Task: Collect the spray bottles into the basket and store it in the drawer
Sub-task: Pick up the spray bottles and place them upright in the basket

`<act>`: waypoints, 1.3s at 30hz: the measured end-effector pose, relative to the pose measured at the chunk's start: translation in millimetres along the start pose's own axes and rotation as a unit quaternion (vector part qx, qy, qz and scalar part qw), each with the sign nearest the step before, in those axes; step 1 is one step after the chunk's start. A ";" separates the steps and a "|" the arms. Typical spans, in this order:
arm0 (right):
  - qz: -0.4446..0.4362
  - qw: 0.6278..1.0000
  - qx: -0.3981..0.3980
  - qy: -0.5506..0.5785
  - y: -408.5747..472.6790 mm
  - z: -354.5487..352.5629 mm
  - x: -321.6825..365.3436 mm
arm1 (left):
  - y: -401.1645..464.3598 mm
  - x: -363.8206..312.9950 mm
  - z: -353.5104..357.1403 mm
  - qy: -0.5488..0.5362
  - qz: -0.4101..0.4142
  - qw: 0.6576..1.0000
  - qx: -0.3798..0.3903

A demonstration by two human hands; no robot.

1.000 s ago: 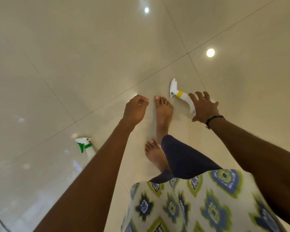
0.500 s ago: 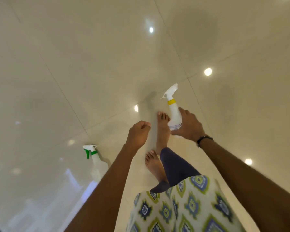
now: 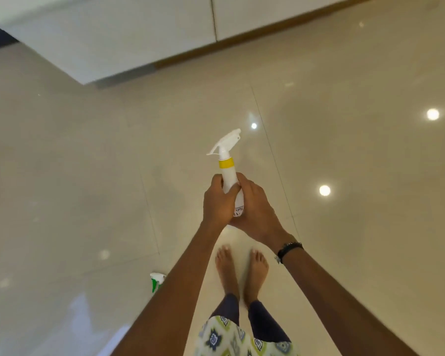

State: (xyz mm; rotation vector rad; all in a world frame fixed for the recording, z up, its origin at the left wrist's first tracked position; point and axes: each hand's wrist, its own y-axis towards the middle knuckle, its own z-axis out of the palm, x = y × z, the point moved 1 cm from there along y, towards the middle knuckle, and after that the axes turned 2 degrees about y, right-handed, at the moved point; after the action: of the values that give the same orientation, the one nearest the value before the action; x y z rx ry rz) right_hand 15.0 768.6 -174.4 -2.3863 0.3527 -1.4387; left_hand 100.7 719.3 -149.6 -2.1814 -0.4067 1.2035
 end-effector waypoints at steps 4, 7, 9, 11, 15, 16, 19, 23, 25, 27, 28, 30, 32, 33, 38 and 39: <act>-0.046 0.993 0.071 0.080 50.1 -30.8 61.5 | 28.9 -54.7 -51.5 -0.011 0.053 0.998 0.018; -0.051 0.991 0.084 0.089 99.5 -50.3 98.6 | 63.0 -88.4 -92.6 -0.038 0.090 0.995 0.030; -0.064 0.992 0.076 0.080 141.6 -57.6 119.8 | 91.3 -106.5 -118.7 -0.058 0.117 0.991 0.036; -0.088 0.991 0.075 0.072 188.3 -56.9 145.2 | 121.8 -126.2 -147.1 -0.073 0.144 0.986 0.044; -0.115 0.986 0.104 0.054 276.7 -47.8 201.3 | 181.9 -167.5 -210.8 -0.080 0.175 0.980 0.045; -0.120 0.986 0.106 0.055 295.9 -46.8 216.5 | 196.2 -178.5 -227.4 -0.084 0.178 0.979 0.046; -0.138 0.984 0.086 0.074 347.2 -46.9 260.2 | 237.7 -212.9 -273.6 -0.073 0.194 0.977 0.051; -0.160 0.980 0.058 0.106 404.9 -53.0 314.9 | 277.3 -262.2 -322.1 -0.081 0.212 0.973 0.034; -0.166 0.979 0.045 0.106 431.9 -60.1 340.7 | 296.3 -281.7 -338.7 -0.085 0.213 0.973 0.032; -0.196 0.976 0.025 0.091 458.0 -69.5 365.0 | 314.2 -300.8 -354.6 -0.095 0.223 0.970 0.024; -0.218 0.973 0.010 0.075 471.5 -73.7 376.7 | 324.0 -310.8 -363.2 -0.108 0.233 0.966 0.021; -0.258 0.964 -0.033 0.049 501.2 -78.0 397.6 | 346.2 -330.2 -378.4 -0.136 0.265 0.955 0.018; -0.273 0.955 -0.098 0.051 533.4 -79.0 414.5 | 371.1 -350.8 -390.9 -0.143 0.293 0.945 -0.001; -0.279 0.949 -0.139 0.056 550.8 -79.0 421.7 | 385.0 -360.8 -395.5 -0.138 0.304 0.942 -0.019; -0.271 0.923 -0.270 -0.033 635.5 -77.4 434.5 | 455.8 -384.5 -395.0 -0.159 0.297 0.938 -0.088; -0.268 0.920 -0.282 -0.053 650.3 -77.5 432.9 | 467.7 -385.9 -393.4 -0.163 0.287 0.939 -0.098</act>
State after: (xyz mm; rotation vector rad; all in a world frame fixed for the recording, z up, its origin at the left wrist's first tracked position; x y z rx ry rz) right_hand 118.8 -0.1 -54.0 -3.2054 0.0859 -1.5710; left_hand 212.4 14.1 -37.6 -2.3537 -0.0057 1.9274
